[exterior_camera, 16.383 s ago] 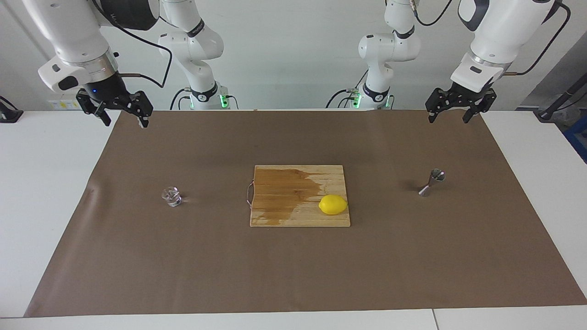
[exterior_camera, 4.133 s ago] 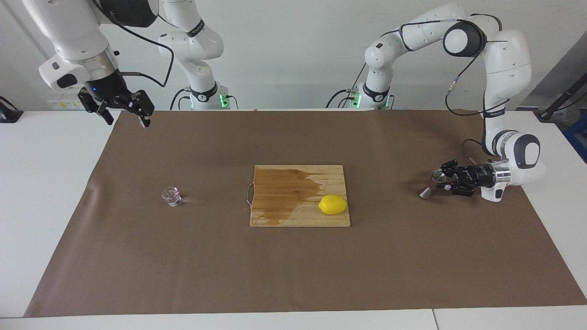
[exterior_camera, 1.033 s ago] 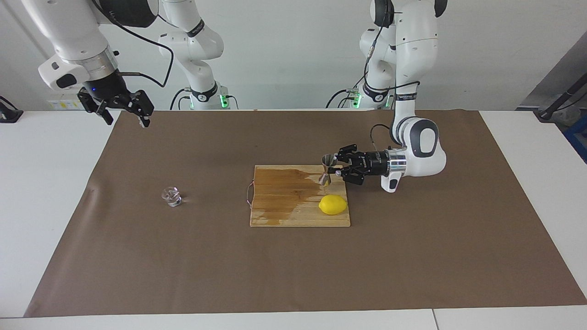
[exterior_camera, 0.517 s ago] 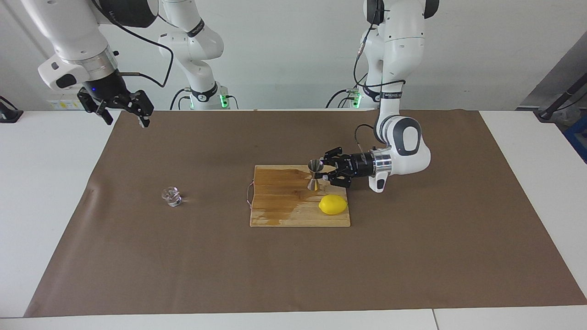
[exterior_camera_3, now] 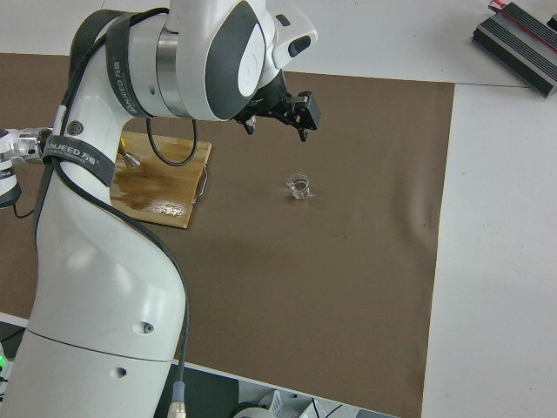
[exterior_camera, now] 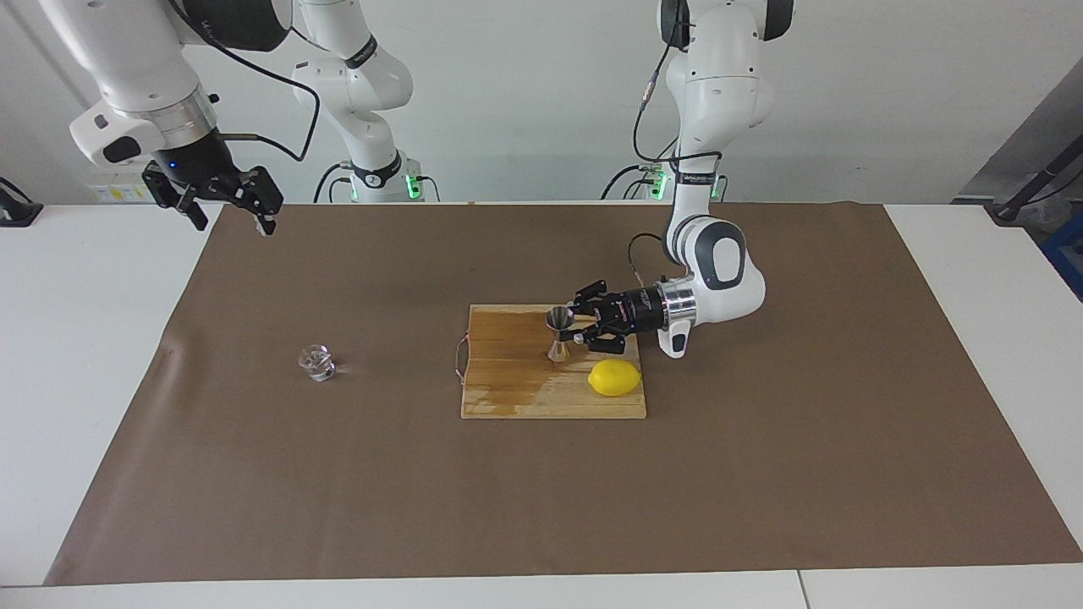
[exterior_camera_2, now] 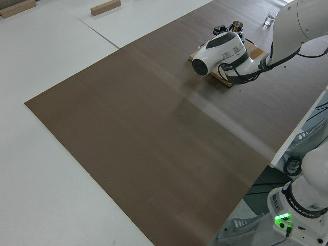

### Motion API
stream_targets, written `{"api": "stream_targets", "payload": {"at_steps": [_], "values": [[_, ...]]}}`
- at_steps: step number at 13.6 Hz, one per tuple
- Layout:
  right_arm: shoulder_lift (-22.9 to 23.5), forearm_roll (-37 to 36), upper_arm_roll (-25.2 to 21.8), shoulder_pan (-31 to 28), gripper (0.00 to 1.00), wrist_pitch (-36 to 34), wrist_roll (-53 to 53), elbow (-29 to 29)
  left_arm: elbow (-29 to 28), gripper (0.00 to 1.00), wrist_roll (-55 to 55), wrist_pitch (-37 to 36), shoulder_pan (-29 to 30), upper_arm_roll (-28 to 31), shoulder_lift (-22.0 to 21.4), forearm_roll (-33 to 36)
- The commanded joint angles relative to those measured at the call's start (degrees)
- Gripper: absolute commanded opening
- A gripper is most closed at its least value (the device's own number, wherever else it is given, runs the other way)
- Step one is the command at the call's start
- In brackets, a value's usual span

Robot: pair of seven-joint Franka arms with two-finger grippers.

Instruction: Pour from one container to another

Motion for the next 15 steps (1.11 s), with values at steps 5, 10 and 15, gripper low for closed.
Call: {"api": "stream_targets", "payload": {"at_steps": [5,10,15], "values": [[0.02,-1.26,0.1,-0.6,1.0,0.02,-1.61,-0.12,-1.14,0.34,3.76,0.03,-2.49,1.37,1.1,-3.75],[0.02,-1.27,0.1,-0.6,1.0,-0.07,-1.7,-0.21,-1.4,0.34,5.25,-0.5,-2.4,1.46,2.33,-3.75],[0.02,-1.36,0.1,-0.6,1.0,-0.07,-1.7,-0.21,-1.49,0.34,6.83,-0.85,-2.4,1.46,3.29,-3.93]]}}
